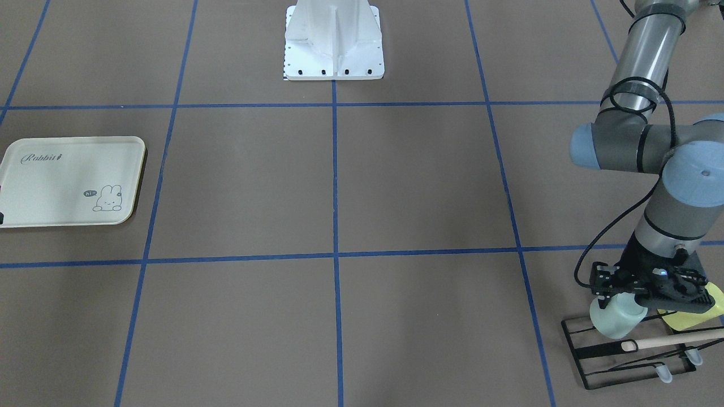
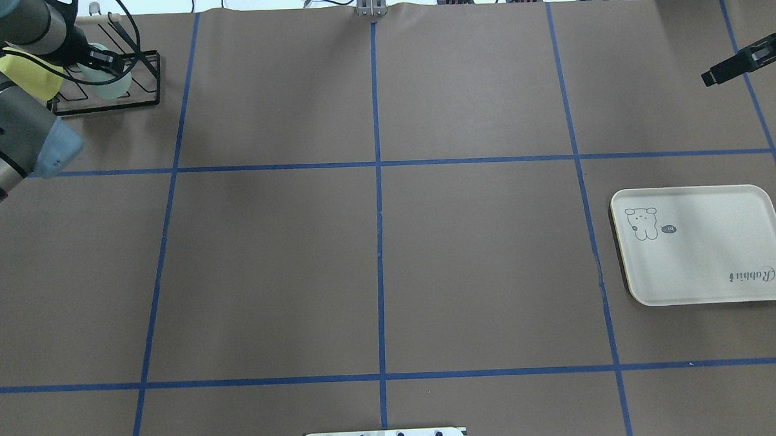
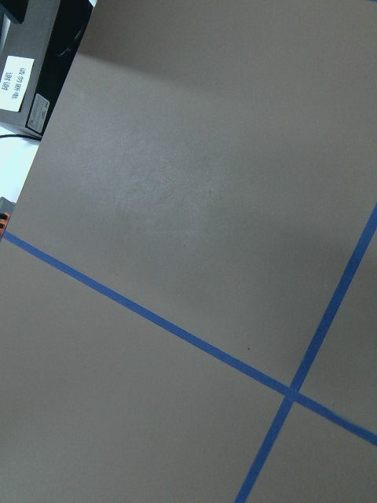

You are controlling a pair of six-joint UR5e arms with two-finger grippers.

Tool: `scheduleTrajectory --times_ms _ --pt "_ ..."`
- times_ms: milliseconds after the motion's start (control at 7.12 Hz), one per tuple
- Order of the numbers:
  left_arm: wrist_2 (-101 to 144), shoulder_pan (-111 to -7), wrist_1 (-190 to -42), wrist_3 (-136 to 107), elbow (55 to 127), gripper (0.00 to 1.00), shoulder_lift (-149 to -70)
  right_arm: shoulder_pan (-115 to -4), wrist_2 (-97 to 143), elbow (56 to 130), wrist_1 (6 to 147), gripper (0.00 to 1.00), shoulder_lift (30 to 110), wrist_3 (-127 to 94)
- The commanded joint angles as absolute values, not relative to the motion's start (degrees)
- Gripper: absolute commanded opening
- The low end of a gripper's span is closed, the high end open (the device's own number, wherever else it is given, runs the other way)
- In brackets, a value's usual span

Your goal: Left arm grabs green cup and hands to right arm on tray

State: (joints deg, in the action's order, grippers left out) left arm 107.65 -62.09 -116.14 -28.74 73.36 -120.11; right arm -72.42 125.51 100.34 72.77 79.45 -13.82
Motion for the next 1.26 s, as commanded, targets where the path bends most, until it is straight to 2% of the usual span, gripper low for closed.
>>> scheduleTrajectory --times_ms 0,141,1124 --pt "107.6 -62.3 -115.8 -28.6 75.3 0.04 -119.8 -72.4 125.5 100.5 72.8 1.00 79.5 -13.9" --pt "107.7 -62.6 -115.6 -28.6 77.0 0.00 -119.4 -72.4 125.5 100.5 72.8 1.00 79.5 -13.9" --pt "108.0 -67.4 -114.8 -31.2 92.4 0.00 -113.9 -72.3 125.5 101.2 72.7 1.00 79.1 -16.8"
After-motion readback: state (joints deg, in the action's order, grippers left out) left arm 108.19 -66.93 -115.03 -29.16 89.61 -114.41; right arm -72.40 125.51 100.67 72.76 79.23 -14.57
